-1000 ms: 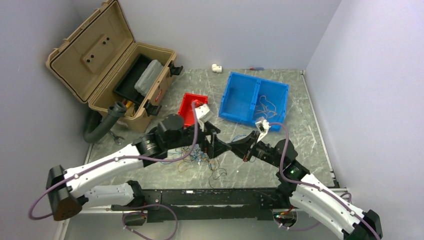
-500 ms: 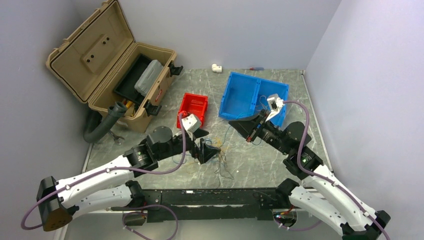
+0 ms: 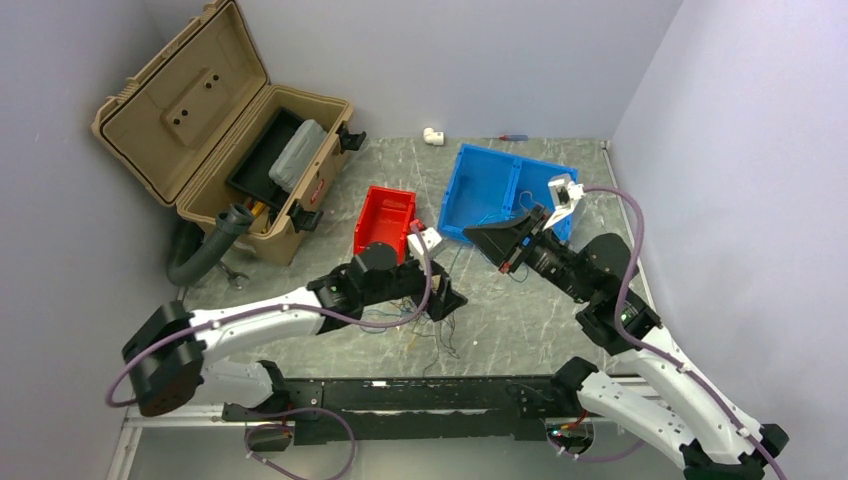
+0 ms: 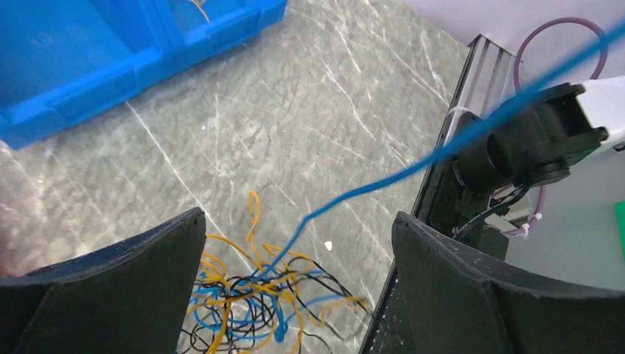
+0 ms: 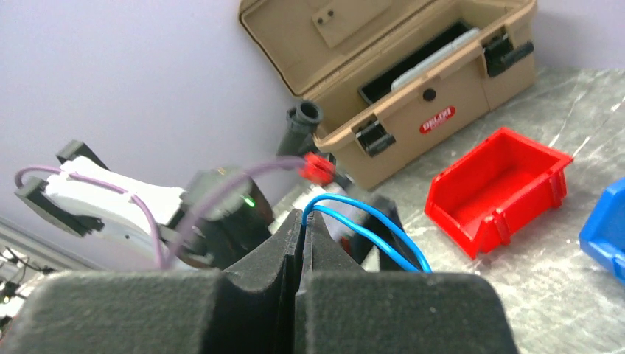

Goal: Untangle the cables

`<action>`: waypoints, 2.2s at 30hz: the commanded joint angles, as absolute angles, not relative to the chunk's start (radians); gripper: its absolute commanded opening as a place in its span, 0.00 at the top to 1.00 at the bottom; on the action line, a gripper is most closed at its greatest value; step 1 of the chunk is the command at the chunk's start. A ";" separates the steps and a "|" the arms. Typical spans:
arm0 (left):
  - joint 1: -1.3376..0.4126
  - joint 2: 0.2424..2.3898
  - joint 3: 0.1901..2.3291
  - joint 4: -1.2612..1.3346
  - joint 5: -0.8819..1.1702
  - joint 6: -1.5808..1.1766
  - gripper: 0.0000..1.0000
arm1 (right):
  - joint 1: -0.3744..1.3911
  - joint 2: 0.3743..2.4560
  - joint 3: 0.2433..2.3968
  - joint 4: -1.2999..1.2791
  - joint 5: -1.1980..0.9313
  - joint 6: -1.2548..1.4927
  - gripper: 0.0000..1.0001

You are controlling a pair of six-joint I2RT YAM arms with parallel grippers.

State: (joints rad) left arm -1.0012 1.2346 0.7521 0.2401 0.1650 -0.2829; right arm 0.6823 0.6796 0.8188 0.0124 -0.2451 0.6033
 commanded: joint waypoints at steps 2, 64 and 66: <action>-1.007 1.366 0.771 0.393 0.228 -0.362 0.05 | 0.683 0.702 1.011 0.004 -0.172 0.585 1.00; -1.045 0.998 0.661 0.133 -0.051 -0.332 0.04 | 0.605 1.090 1.222 -0.295 0.482 0.443 1.00; -1.045 0.963 0.647 0.092 -0.104 -0.344 0.03 | 0.564 1.148 1.239 -0.317 0.433 0.487 1.00</action>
State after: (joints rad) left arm -1.0405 1.0359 0.6426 0.1699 0.0086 -0.3103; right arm 0.6258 1.0500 1.2282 -0.2527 0.4633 0.3985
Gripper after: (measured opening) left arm 0.959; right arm 0.019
